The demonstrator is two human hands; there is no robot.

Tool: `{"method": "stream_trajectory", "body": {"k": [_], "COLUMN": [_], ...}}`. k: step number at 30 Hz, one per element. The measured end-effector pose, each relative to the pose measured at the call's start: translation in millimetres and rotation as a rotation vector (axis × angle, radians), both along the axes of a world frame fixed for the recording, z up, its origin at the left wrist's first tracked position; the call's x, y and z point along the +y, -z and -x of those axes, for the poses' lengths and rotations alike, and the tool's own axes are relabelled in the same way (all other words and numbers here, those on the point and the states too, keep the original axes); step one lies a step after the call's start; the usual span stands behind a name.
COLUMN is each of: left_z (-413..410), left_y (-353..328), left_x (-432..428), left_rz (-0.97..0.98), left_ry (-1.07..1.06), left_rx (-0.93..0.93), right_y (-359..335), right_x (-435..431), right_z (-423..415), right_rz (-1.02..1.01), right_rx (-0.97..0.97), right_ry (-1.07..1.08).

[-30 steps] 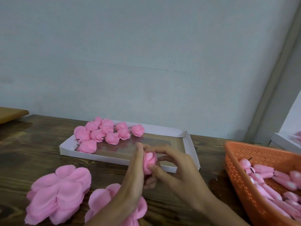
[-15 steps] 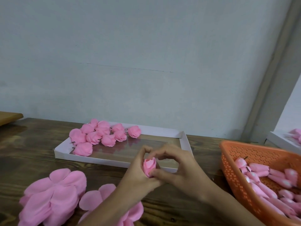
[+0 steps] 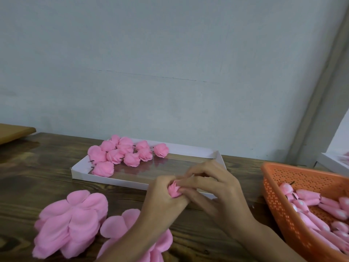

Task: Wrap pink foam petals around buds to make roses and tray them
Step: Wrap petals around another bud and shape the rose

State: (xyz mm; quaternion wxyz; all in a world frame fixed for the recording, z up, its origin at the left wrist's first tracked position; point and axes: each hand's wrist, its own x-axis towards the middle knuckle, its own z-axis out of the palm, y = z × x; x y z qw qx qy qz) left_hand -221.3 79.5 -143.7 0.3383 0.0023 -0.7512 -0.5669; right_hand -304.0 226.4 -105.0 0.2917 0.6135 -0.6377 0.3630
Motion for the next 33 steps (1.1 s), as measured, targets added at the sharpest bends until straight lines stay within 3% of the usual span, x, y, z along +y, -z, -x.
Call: {"method": "stream_trajectory", "body": {"k": [4, 8, 12, 13, 16, 18, 22, 26, 30, 33], "left_z": [2, 3, 0, -1, -5, -7, -7, -5, -6, -4], "left_y": [3, -6, -10, -11, -18, -20, -17, -14, -13, -12], "left_x": [-5, 4, -10, -17, -33, -39, -41, -36, -35, -37], "left_rz": [-0.033, -0.009, -0.186, -0.223, -0.238, -0.244, -0.199, -0.159, -0.162, -0.181], "left_ry": [-0.004, -0.004, -0.163, -0.214, -0.336, -0.38, -0.406, -0.398, -0.383, -0.414], "left_rx": [-0.018, 0.111, 0.024, 0.052, 0.158, 0.189, 0.222, 0.21, 0.202, 0.2], "right_y": [1, -1, 3, 5, 23, 32, 30, 23, 21, 23], "right_x": [-1, 2, -3, -5, -15, -20, -20, -17, -18, -19], "right_z": [0, -2, -14, -17, -25, -33, -38, -36, -38, -49], "right_rz": [-0.03, -0.092, 0.088, 0.022, -0.488, -0.611, -0.573, -0.589, -0.55, -0.536], "right_rx": [-0.04, -0.126, -0.462, -0.495, -0.326, -0.316, -0.517, -0.56, -0.409, -0.226], "right_ry": [-0.018, -0.062, -0.021, 0.017, 0.073, 0.075, 0.109, 0.08, 0.121, 0.018]}}
